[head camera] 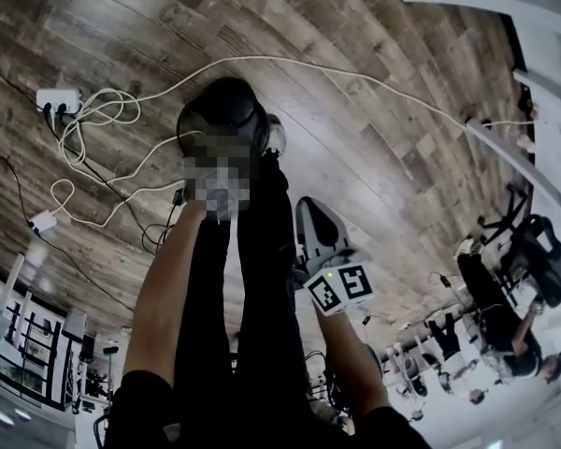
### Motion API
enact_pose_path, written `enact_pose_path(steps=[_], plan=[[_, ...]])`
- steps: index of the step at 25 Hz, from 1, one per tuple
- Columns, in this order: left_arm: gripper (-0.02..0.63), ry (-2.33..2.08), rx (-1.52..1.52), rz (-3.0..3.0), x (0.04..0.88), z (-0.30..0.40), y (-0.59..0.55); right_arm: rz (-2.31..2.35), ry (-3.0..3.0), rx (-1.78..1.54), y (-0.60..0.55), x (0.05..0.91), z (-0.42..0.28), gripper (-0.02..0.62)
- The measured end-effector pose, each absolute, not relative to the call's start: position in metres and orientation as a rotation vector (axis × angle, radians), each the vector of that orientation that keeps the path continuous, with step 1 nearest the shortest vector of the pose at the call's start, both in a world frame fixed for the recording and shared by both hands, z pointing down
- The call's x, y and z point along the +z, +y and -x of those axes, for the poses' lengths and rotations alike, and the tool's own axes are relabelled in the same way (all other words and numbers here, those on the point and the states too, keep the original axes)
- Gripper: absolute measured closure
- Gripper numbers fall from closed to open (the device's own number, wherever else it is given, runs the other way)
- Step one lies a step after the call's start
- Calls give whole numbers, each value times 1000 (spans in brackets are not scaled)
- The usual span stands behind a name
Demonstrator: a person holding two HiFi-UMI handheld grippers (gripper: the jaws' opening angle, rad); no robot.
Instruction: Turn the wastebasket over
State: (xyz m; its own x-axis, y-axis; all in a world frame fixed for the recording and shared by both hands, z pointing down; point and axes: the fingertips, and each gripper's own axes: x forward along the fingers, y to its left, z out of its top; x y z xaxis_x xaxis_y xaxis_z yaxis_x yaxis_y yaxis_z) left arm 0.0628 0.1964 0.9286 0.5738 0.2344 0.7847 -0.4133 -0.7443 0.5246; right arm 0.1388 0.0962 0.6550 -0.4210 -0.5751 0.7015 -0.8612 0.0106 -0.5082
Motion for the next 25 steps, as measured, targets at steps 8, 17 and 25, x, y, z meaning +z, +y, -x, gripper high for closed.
enact_pose_path(steps=[8, 17, 25], plan=[[517, -144, 1167, -2035, 930, -66, 196, -1485, -1989, 1359, 97, 654, -140, 563], [509, -272, 1105, -1980, 915, -53, 181, -1467, -2017, 1337, 90, 638, -127, 563], [565, -495, 908, -1907, 839, -21, 137, -1439, -2048, 1340, 83, 599, -101, 563]])
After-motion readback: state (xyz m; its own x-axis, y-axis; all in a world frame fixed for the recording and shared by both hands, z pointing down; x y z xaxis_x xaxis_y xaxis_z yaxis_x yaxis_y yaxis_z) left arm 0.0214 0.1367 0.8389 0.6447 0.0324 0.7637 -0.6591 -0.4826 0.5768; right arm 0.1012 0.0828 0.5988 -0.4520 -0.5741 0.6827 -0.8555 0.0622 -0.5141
